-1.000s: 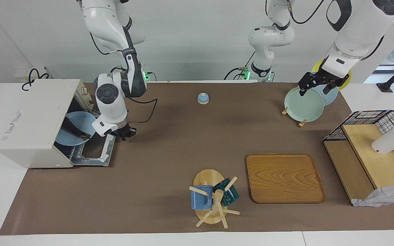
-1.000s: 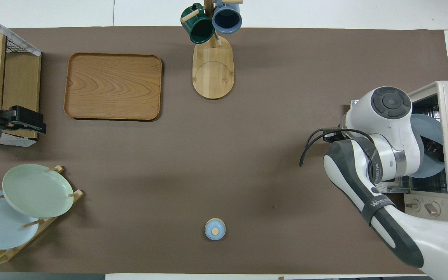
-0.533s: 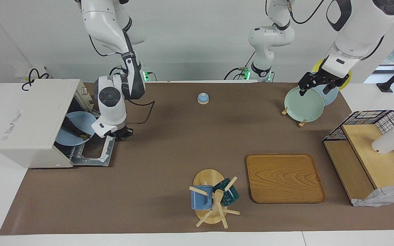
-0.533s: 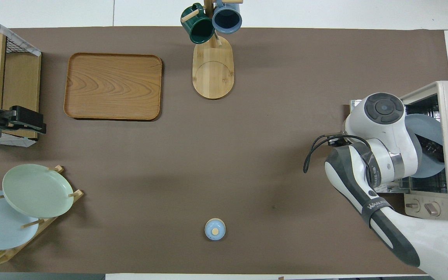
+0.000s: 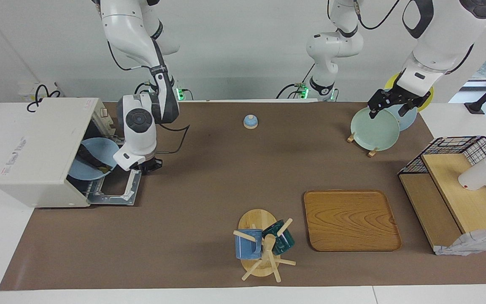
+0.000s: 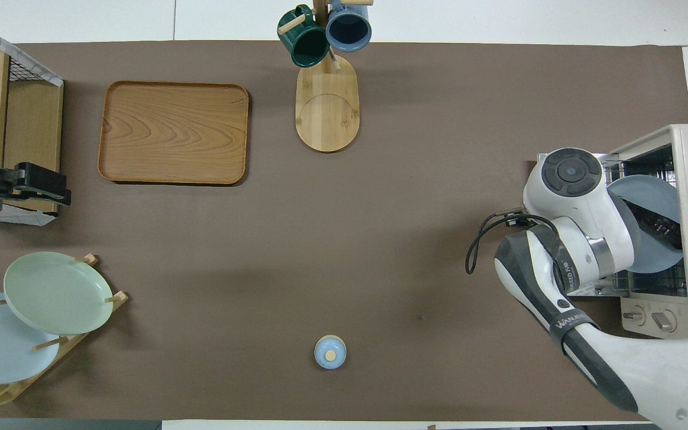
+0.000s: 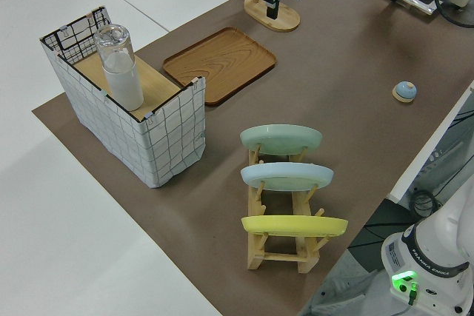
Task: Put eggplant into oven
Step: 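Push the plate into the oven and open the right gripper, then swing the oven door shut with the right gripper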
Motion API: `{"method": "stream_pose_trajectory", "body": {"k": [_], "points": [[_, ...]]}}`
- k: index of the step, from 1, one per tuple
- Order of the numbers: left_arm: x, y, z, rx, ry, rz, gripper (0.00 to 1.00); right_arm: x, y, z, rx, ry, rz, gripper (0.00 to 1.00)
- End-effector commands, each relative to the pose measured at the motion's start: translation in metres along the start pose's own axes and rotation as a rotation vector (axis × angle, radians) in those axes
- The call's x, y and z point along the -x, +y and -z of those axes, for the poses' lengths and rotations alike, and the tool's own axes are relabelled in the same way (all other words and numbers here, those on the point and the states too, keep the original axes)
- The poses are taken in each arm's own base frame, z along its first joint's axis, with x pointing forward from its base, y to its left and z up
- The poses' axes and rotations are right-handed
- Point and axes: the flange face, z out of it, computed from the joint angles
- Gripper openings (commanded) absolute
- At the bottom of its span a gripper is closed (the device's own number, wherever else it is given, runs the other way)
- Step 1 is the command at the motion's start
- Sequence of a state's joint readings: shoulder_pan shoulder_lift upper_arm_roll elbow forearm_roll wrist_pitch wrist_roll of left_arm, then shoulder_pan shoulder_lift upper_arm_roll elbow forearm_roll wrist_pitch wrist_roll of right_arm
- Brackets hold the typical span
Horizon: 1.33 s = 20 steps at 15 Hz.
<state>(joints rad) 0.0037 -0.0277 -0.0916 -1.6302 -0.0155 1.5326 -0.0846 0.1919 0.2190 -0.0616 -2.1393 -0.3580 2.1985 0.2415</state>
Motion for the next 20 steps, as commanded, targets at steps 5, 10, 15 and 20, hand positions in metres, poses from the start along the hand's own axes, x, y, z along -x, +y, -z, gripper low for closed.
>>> {"method": "stream_pose_trajectory", "body": {"k": [5,10,15,20], "points": [[0.006,-0.002,0.005,-0.018,0.007,0.012,1.00,-0.014,0.034,0.039,0.087,-0.021,0.183,0.00],[0.006,-0.002,0.005,-0.018,0.007,0.012,1.00,-0.001,0.090,0.088,0.074,-0.028,0.193,0.00],[0.006,-0.002,0.005,-0.018,0.009,0.012,1.00,0.015,0.139,0.098,0.007,-0.029,0.184,0.00],[0.006,-0.002,0.005,-0.018,0.007,0.012,1.00,0.024,0.161,0.112,-0.091,-0.025,0.164,0.00]]}}
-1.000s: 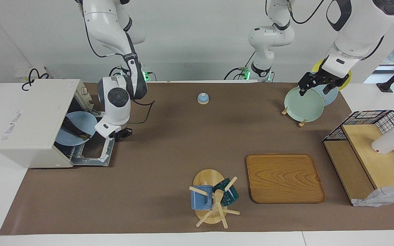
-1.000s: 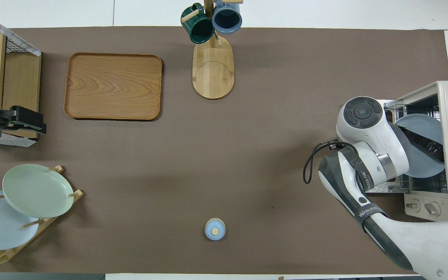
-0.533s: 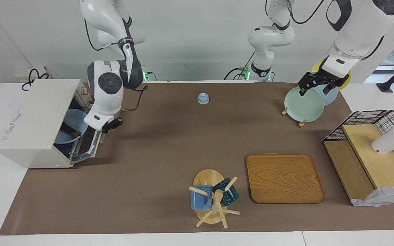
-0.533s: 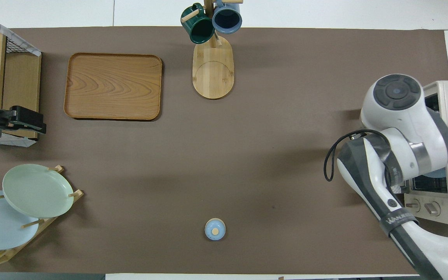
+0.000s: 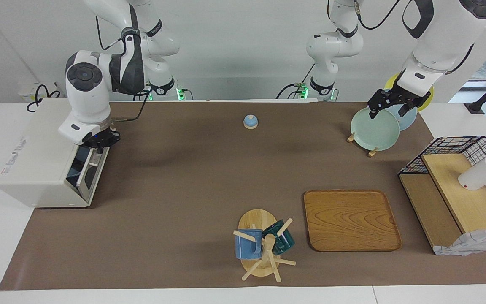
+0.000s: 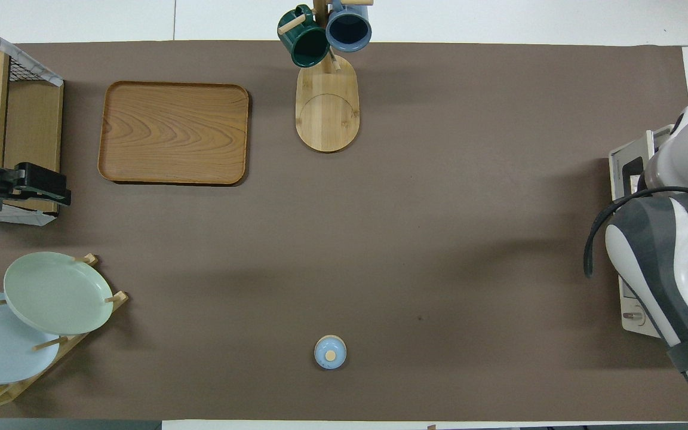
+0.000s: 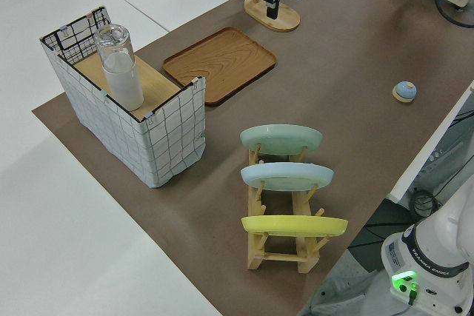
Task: Put eggplant into oven
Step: 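Swing the oven door shut with the right gripper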
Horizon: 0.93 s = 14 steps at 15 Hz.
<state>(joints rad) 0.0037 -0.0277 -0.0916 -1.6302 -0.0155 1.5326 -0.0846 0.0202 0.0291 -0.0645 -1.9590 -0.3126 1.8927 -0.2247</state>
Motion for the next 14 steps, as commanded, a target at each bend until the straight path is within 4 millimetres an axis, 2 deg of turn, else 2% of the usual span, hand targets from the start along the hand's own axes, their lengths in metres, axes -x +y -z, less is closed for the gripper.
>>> {"method": "stream_pose_trajectory", "body": {"k": [1,4,5,7,11,12,14], "points": [[0.006,-0.002,0.005,-0.018,0.007,0.012,1.00,0.003,0.015,0.006,-0.102,-0.019,-0.032,0.00],[0.006,-0.002,0.005,-0.018,0.007,0.012,1.00,0.007,0.033,0.066,-0.142,-0.016,-0.075,0.05],[0.006,-0.002,0.005,-0.018,0.009,0.012,1.00,0.009,0.036,0.070,-0.143,-0.018,-0.080,0.05],[0.006,-0.002,0.005,-0.018,0.007,0.012,1.00,0.015,0.034,0.054,-0.167,-0.031,-0.094,0.05],[0.006,-0.002,0.005,-0.018,0.007,0.012,1.00,0.014,0.029,0.057,-0.181,-0.017,-0.125,0.08],[0.006,-0.002,0.005,-0.018,0.007,0.012,1.00,0.016,0.030,0.060,-0.187,-0.026,-0.127,0.10],[0.006,-0.002,0.005,-0.018,0.009,0.012,1.00,0.019,0.037,0.082,-0.183,-0.016,-0.139,0.14]]}}
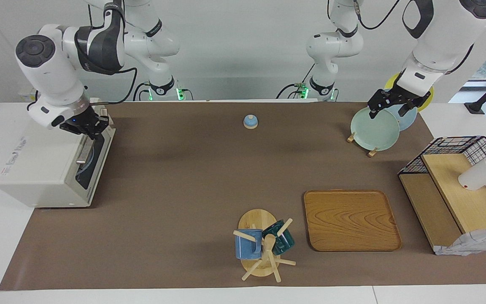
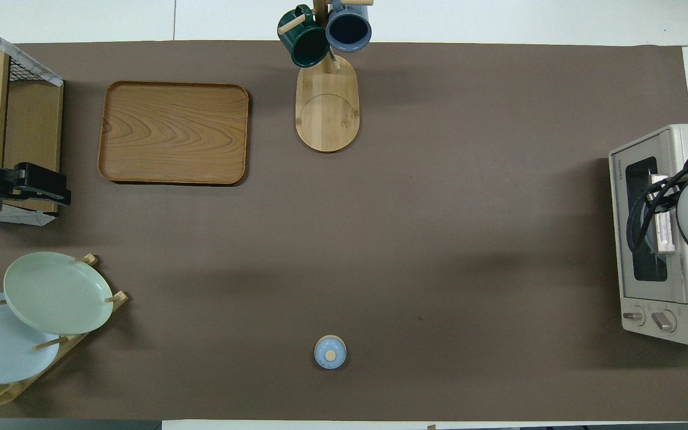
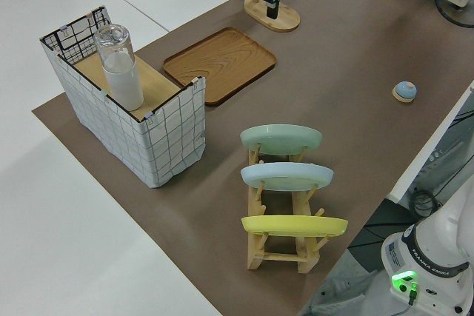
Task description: Put eggplant into oven
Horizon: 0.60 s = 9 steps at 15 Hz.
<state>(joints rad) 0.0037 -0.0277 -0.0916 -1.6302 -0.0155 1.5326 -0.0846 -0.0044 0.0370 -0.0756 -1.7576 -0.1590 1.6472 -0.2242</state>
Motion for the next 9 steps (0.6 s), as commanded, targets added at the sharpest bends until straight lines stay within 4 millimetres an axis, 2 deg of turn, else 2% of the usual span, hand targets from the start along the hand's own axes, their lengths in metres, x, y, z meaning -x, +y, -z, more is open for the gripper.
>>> {"method": "stream_pose_trajectory", "body": {"k": [1,2,4,5,6,7,8,9], "points": [[0.006,-0.002,0.005,-0.018,0.007,0.012,1.00,0.008,0.011,0.035,-0.029,0.019,-0.039,0.14],[0.006,-0.002,0.005,-0.018,0.007,0.012,1.00,0.010,0.011,0.051,-0.027,0.025,-0.042,0.14],[0.006,-0.002,0.005,-0.018,0.007,0.012,1.00,0.015,0.000,0.078,-0.039,0.029,-0.031,0.15],[0.006,-0.002,0.005,-0.018,0.007,0.012,1.00,0.018,-0.002,0.083,-0.074,0.014,-0.050,0.15],[0.006,-0.002,0.005,-0.018,0.009,0.012,1.00,0.016,0.004,0.079,-0.089,0.008,-0.093,0.17],[0.006,-0.002,0.005,-0.018,0.009,0.012,1.00,0.017,0.005,0.075,-0.105,-0.001,-0.110,0.37],[0.006,-0.002,0.005,-0.018,0.007,0.012,1.00,0.019,0.006,0.074,-0.117,-0.010,-0.115,0.99],[0.006,-0.002,0.005,-0.018,0.007,0.012,1.00,0.022,0.002,0.077,-0.119,-0.024,-0.114,1.00]]}}
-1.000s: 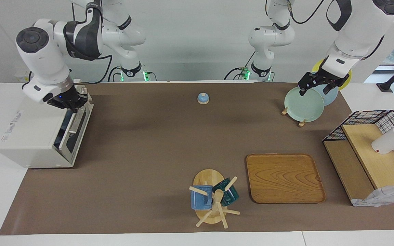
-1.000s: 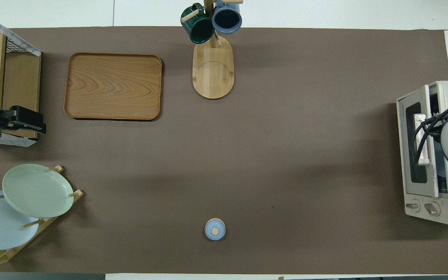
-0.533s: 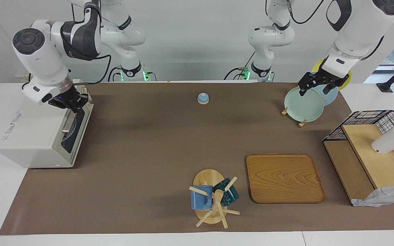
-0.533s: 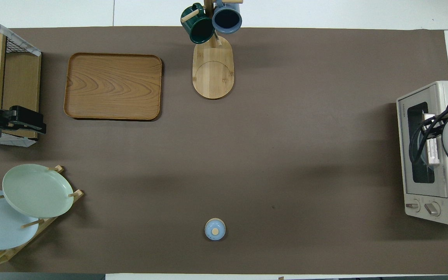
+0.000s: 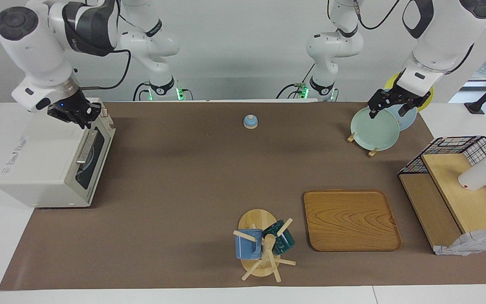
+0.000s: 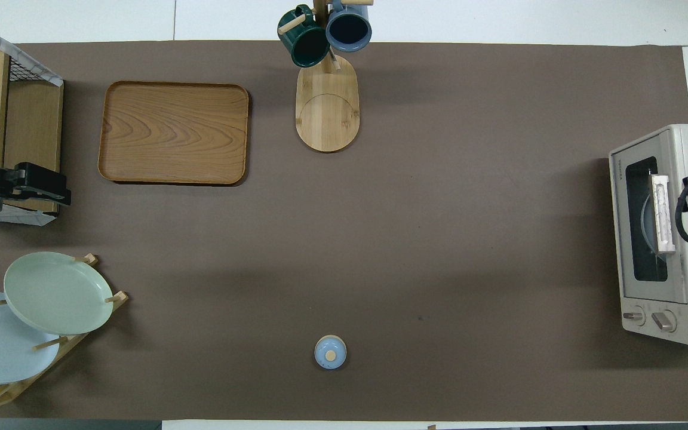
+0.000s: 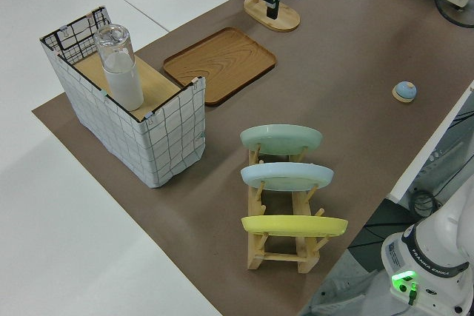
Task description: Put eggplant into oven
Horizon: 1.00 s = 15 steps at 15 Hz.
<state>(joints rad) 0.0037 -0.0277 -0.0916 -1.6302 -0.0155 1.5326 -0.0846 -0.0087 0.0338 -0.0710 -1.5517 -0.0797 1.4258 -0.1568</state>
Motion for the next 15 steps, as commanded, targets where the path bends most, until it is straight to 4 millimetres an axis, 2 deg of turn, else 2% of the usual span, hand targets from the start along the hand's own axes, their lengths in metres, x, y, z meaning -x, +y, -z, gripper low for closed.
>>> {"method": "stream_pose_trajectory", "body": {"k": [1,3,4,8,15], "points": [[0.006,-0.002,0.005,-0.018,0.007,0.012,1.00,0.001,-0.003,0.000,-0.032,-0.039,-0.047,1.00],[0.006,-0.002,0.005,-0.018,0.009,0.012,1.00,0.009,-0.010,0.003,-0.034,-0.037,-0.061,1.00],[0.006,-0.002,0.005,-0.018,0.007,0.012,1.00,0.012,-0.022,0.007,-0.028,-0.027,-0.040,1.00],[0.006,-0.002,0.005,-0.018,0.009,0.012,1.00,0.019,-0.019,0.013,-0.026,0.011,-0.045,1.00],[0.006,-0.002,0.005,-0.018,0.007,0.012,1.00,0.015,-0.014,0.015,-0.027,0.032,-0.053,1.00]]}}
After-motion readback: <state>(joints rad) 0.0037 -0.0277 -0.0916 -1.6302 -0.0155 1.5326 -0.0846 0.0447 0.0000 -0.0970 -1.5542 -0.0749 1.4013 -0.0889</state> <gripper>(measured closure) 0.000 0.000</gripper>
